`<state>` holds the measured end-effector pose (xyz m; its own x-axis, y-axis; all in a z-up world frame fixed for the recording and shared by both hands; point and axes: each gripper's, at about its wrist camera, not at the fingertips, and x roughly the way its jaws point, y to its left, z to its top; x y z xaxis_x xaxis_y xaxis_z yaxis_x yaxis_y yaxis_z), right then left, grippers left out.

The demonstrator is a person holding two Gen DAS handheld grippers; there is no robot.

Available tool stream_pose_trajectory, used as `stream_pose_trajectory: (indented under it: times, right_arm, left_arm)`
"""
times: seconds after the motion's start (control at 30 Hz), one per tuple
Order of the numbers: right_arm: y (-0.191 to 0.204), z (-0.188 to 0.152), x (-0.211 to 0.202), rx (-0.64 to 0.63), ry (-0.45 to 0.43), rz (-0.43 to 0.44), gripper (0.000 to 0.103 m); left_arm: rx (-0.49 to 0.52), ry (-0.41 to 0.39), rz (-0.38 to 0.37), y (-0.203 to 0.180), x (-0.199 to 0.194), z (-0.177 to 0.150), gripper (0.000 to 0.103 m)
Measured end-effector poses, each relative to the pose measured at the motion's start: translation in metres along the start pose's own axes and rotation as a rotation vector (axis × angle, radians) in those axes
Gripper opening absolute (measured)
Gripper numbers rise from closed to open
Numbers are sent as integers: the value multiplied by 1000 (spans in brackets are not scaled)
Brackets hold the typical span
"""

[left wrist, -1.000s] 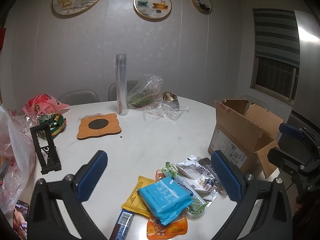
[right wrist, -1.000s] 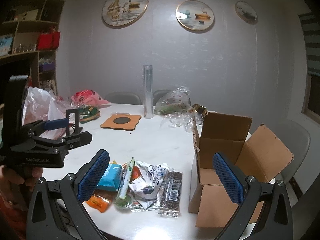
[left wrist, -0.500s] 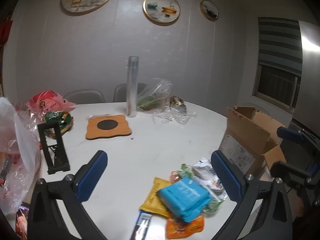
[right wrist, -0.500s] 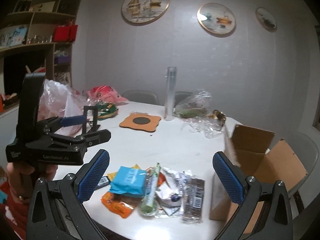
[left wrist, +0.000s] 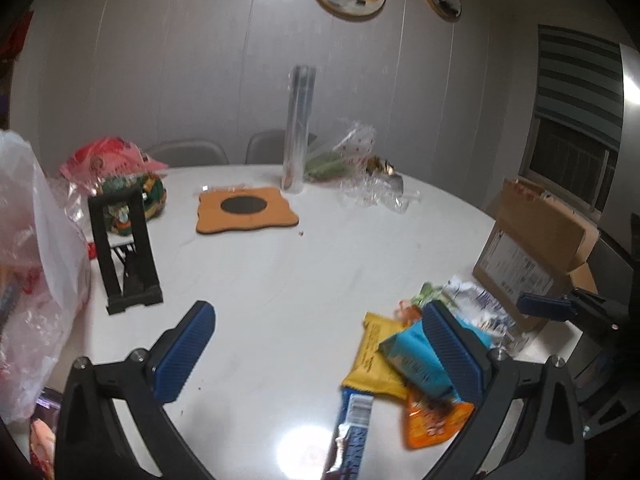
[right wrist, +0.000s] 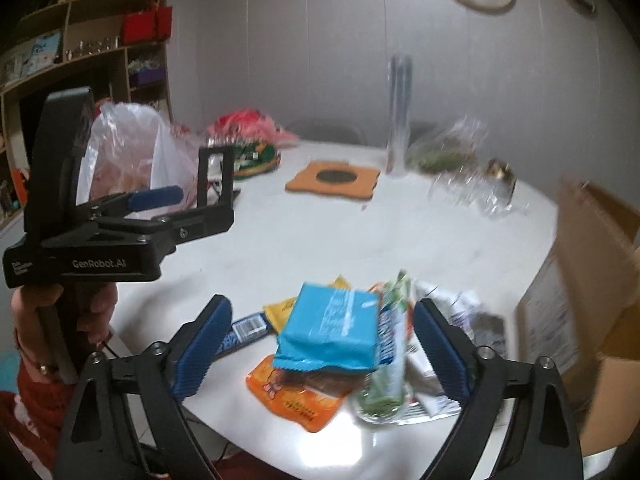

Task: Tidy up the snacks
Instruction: 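Grasp the blue biscuit pack with the left tool while the right tool approaches the green yogurt stick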

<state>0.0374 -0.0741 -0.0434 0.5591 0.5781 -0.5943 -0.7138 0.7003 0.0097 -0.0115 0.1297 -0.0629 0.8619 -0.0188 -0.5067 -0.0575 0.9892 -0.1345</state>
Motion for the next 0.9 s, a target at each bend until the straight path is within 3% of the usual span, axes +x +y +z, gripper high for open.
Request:
stream_pose_trajectory:
  times: [0.33,0.57,0.77,0.9]
  right_arm:
    - [-12,-10,45,46,90,-12,87]
    - [-9,-14,45,46,114,96,87]
    - [0,-17,41,53,94,245,87]
    - [-3,-23,29,34,80,200,86]
  left_arm:
    - [9,78,-87,-2,32,-13,102]
    - [3,138,-251,-22,46,-14,102]
    - [21,142,-262,-37,44,-12,102]
    - [31,172,-255,-45,48,-12,102]
